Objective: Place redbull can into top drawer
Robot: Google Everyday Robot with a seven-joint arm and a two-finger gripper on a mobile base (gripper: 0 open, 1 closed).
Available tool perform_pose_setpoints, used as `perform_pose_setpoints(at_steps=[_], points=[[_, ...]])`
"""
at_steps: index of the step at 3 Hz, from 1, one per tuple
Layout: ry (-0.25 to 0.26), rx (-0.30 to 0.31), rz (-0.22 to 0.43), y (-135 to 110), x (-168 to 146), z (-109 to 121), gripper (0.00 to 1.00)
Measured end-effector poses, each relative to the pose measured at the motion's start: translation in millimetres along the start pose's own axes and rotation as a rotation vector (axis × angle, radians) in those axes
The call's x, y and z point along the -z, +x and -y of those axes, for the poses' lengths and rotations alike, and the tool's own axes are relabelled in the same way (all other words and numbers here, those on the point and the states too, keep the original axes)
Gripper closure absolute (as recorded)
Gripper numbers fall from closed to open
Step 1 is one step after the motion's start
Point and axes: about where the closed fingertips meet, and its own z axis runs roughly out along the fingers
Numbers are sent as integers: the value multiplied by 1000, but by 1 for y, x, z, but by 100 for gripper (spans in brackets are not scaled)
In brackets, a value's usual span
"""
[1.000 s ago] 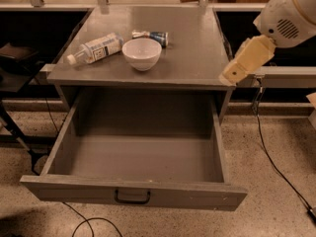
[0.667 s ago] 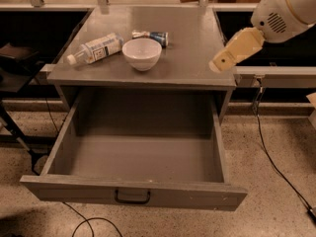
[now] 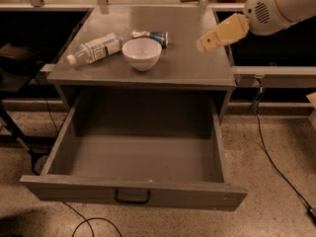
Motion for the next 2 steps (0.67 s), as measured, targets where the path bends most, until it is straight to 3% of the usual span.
perform_pose_setpoints(at_steps=[1, 2], points=[[13, -45, 51, -19, -8, 2, 0], [13, -45, 51, -19, -8, 2, 0]])
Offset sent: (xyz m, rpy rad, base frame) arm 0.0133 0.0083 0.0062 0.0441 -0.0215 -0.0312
